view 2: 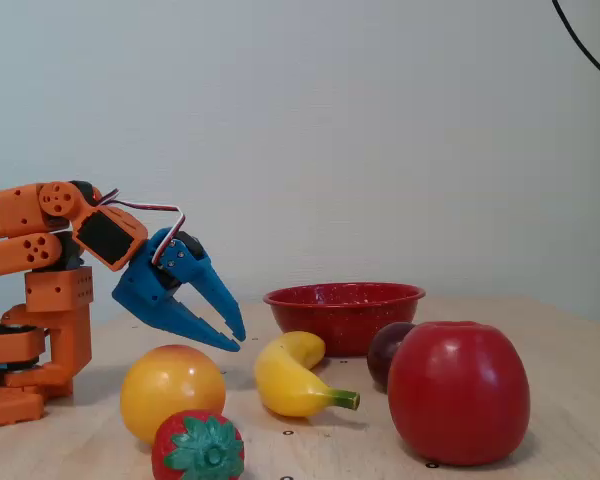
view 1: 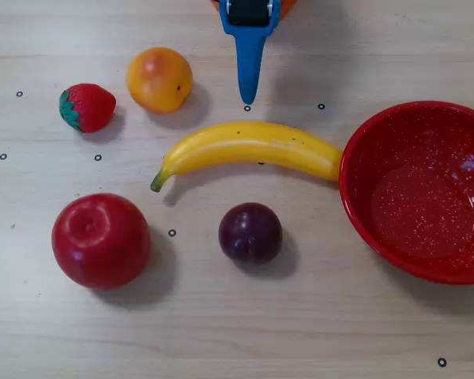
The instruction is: Put the banana in the red bowl.
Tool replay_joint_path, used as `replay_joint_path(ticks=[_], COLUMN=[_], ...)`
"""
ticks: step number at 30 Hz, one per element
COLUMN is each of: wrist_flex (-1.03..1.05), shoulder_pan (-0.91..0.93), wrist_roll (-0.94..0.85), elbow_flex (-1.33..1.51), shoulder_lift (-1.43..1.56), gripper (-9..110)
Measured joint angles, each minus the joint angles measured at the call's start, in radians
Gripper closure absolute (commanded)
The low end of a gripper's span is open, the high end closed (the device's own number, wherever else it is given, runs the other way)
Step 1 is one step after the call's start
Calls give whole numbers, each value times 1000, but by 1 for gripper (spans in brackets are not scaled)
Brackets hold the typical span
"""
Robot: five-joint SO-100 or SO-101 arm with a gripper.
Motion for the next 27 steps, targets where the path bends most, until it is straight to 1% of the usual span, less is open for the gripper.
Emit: replay_joint_path(ticks=[14,17,21,27], wrist_flex=[34,71,158,278], shoulder_pan=[0,0,0,44], wrist_roll=[0,0,0,0], elbow_flex=[-6,-57,-104,-341], shoulder_lift=[2,0,-98,-229], gripper=[101,101,101,101])
